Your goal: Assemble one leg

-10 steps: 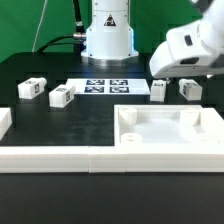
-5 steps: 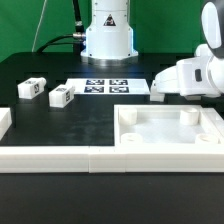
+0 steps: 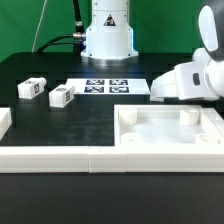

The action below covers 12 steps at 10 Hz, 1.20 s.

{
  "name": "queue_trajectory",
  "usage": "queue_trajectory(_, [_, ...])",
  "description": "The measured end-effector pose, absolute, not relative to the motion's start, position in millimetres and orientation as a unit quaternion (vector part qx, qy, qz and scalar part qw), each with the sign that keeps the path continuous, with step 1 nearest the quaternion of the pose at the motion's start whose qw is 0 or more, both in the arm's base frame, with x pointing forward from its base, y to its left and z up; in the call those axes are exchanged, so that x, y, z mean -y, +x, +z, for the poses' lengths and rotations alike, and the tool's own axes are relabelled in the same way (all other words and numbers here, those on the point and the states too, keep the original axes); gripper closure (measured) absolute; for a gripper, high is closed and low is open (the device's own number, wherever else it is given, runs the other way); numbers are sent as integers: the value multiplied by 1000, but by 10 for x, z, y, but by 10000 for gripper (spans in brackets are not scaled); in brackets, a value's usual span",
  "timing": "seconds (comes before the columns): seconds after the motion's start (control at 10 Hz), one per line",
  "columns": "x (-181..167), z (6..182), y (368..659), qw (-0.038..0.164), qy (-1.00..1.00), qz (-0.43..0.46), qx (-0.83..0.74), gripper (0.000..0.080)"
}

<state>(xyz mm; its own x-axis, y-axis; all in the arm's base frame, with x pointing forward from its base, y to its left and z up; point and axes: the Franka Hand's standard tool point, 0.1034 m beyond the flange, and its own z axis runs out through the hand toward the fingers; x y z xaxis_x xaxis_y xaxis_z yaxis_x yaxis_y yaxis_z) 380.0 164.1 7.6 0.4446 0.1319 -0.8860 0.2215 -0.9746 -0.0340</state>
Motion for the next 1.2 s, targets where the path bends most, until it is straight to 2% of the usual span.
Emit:
queue_trajectory(0.1, [-1641,76,3800,43,849,-517,-104,457])
queue_trajectory(0.2, [-1641,75,3799,43,849,-517,-104,508])
queue_trajectory(0.8, [-1643,110,3815,41,848,-518,-105,508])
queue_trajectory(1.1, [-1580,737,3960,46,849,-515,-107,508])
queue_trajectory(1.2, [-1577,819,3987,46,855,-506,-108,507])
